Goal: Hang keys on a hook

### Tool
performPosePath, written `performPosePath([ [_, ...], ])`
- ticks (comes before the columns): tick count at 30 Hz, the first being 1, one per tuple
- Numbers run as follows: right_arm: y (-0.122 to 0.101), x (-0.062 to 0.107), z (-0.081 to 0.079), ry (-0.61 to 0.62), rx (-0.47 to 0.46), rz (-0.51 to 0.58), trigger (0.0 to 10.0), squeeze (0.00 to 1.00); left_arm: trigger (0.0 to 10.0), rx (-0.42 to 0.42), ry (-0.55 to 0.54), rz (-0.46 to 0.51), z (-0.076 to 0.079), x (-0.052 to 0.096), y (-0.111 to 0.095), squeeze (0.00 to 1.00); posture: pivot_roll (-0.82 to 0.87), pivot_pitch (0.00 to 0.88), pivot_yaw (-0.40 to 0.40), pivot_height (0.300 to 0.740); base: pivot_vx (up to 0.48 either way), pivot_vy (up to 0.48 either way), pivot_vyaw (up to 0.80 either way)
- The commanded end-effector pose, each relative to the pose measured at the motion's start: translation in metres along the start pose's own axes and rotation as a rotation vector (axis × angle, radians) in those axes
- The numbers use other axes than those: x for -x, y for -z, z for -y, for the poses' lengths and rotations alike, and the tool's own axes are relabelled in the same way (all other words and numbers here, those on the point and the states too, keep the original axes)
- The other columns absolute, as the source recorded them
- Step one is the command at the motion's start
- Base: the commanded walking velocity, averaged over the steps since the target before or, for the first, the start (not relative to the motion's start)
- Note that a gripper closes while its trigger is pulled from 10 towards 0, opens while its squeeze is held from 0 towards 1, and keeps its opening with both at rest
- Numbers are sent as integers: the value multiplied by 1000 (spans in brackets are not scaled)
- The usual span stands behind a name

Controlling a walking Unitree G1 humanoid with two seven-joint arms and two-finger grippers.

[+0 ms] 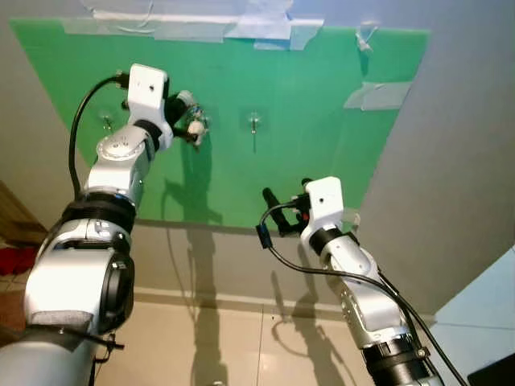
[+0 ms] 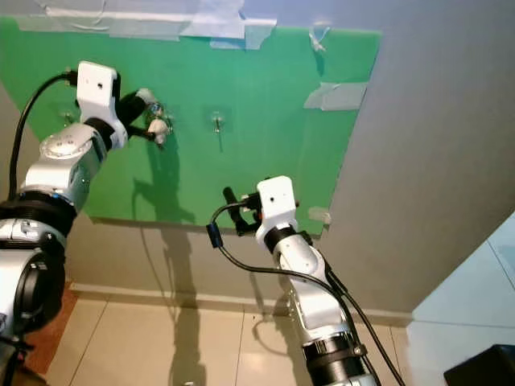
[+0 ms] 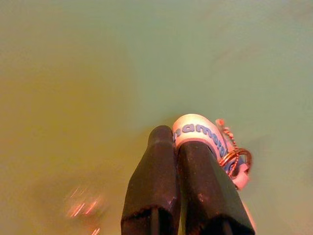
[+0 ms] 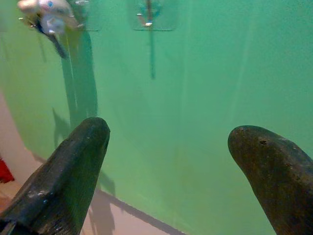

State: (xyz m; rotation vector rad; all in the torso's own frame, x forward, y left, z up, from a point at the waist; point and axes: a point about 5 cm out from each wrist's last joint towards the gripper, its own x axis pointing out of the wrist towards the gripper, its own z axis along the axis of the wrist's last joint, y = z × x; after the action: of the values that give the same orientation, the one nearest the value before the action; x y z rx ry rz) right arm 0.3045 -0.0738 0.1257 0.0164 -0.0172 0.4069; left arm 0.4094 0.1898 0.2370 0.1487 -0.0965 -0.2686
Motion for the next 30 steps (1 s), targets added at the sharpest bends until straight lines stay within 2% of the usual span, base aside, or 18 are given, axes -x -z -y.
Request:
performPosePath([
  [1, -4, 1, 0, 11, -12, 23, 10000, 0, 0, -28, 20, 13, 2, 1, -2, 0, -28, 0, 84, 740, 0, 0, 0],
  [3, -4, 1, 0, 8, -12, 21, 10000, 0, 0, -67, 2, -11, 1, 1, 1, 0, -23, 0, 78, 740, 0, 0, 0],
  [4, -3, 1, -1, -1, -11, 17, 10000, 0, 0, -119, -27, -37, -1, 1, 6, 0, -23, 0, 78, 740, 0, 0, 0],
  [8, -1, 1, -3, -19, -8, 11, 10000, 0, 0, -112, -48, -53, -3, 1, 7, 0, -15, 0, 67, 740, 0, 0, 0],
  [15, 0, 0, -6, -29, -9, 4, 10000, 0, 0, -52, -57, -87, -3, 1, 13, 0, -20, 0, 69, 740, 0, 0, 0],
  [18, 2, 1, -8, -33, -10, -6, 10000, 0, 0, 16, -86, -151, -3, 2, 26, 0, -26, 0, 72, 740, 0, 0, 0],
  [22, 2, 2, -7, -29, -14, -13, 10000, 0, 0, 66, -93, -222, -1, 3, 37, 0, -34, 0, 77, 740, 0, 0, 0],
  [30, 3, 3, -6, -23, -17, -20, 10000, 0, 0, 117, -89, -302, 3, 4, 47, 0, -46, 0, 86, 740, 0, 0, 0],
])
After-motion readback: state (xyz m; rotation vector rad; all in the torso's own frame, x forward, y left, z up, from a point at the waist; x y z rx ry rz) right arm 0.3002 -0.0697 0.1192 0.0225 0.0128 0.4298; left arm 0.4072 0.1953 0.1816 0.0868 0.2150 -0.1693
